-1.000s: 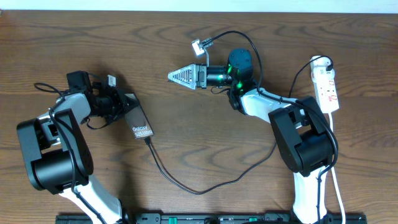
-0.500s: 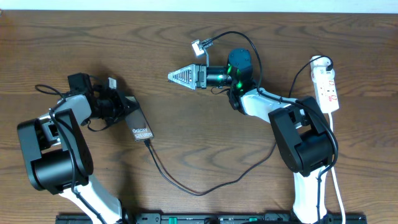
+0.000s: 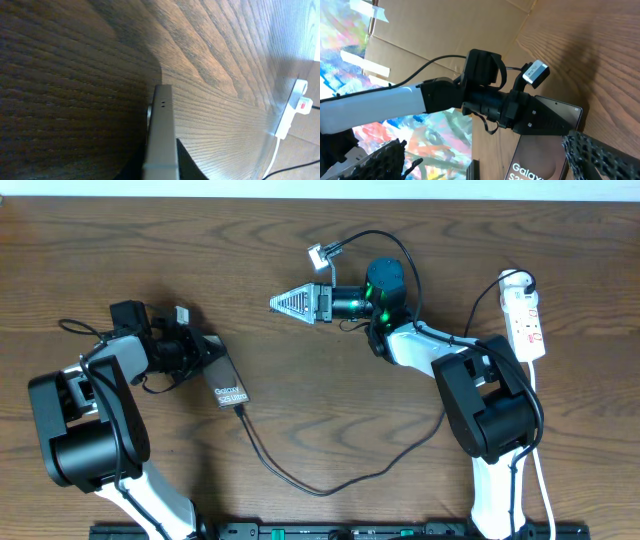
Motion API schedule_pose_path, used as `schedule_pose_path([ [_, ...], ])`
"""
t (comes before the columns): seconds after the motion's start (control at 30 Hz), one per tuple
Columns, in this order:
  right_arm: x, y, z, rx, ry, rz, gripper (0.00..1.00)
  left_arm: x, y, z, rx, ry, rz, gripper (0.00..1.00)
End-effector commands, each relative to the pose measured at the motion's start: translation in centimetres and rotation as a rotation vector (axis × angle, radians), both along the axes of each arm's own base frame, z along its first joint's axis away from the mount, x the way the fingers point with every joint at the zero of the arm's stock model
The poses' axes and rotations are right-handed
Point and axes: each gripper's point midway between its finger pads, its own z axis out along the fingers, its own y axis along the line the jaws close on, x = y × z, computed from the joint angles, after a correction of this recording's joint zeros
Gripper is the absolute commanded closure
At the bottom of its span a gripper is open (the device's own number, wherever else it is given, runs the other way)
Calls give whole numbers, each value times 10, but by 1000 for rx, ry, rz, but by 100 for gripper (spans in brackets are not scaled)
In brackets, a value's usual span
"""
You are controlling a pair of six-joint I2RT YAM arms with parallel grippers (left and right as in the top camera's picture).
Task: Plug charger to phone and switch on socket
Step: 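Lay the phone flat on the table and open the left gripper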
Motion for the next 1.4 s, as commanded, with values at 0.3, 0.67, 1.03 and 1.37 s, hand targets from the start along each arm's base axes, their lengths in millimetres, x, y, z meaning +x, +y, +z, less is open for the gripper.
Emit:
schedule_pose_path([
  [0.3, 0, 1, 2, -1, -25, 12, 1, -11, 2, -13, 38, 41, -2, 70],
  [0.67, -1, 1, 2, -1, -25, 17, 1, -20, 10, -22, 94, 99, 11, 64],
  [1.03, -2, 1, 2, -1, -25, 20, 1, -33, 24, -34, 185, 195, 56, 60],
  [1.37, -2, 1, 2, -1, -25, 23, 1, -43, 32, -40, 234, 262, 80, 59],
])
